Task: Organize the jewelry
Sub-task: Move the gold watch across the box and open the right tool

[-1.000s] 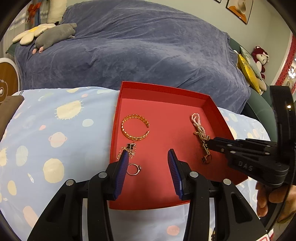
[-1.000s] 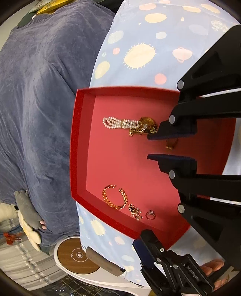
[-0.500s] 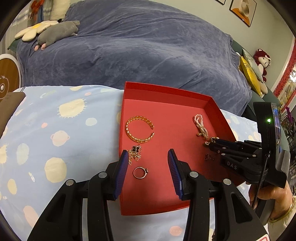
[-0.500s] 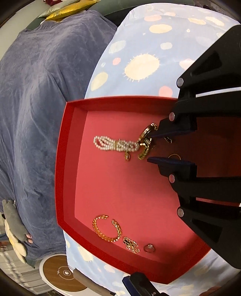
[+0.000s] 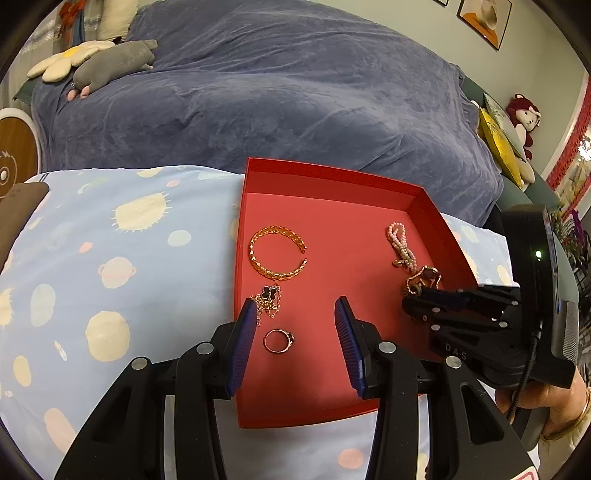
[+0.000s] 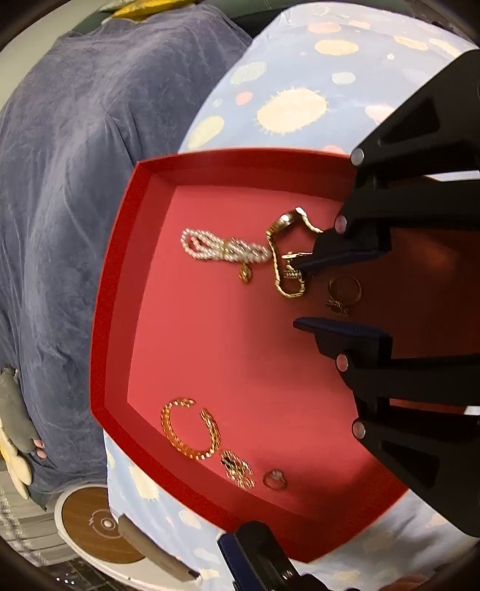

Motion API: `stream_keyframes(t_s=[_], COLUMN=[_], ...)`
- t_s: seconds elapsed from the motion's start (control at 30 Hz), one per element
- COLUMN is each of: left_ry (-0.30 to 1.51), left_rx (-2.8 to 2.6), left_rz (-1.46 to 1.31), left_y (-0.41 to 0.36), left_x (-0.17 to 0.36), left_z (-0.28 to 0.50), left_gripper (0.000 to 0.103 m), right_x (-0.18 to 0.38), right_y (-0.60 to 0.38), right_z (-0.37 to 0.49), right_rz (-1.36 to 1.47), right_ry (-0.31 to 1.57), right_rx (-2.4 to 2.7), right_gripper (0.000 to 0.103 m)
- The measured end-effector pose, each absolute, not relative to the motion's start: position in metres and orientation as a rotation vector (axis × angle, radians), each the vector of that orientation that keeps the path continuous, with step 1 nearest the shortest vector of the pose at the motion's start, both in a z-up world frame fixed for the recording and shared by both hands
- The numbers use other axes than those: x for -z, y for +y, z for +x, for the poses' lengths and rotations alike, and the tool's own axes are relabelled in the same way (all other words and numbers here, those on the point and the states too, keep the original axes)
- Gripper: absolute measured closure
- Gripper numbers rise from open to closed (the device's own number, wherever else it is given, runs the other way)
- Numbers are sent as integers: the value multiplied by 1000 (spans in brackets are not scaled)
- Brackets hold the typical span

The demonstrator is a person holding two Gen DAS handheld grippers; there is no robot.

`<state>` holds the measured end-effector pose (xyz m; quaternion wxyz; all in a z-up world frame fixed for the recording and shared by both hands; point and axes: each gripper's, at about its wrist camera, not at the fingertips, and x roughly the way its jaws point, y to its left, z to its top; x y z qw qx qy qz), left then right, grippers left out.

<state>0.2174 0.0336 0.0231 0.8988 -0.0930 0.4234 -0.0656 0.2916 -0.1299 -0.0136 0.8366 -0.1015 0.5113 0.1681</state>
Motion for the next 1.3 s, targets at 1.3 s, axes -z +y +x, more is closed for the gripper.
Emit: stream_keyframes(t_s=[1.3], left_ry=[855], left_rx=[160], left_rz=[-182], left_y=[24], left_x=[-33], left_z=[210], left_gripper=[61], right_x=[-55], right_y=[-173], right_z=[235], right_rz=[18], right_ry=[811], right_rx=[-333], right_gripper=[103])
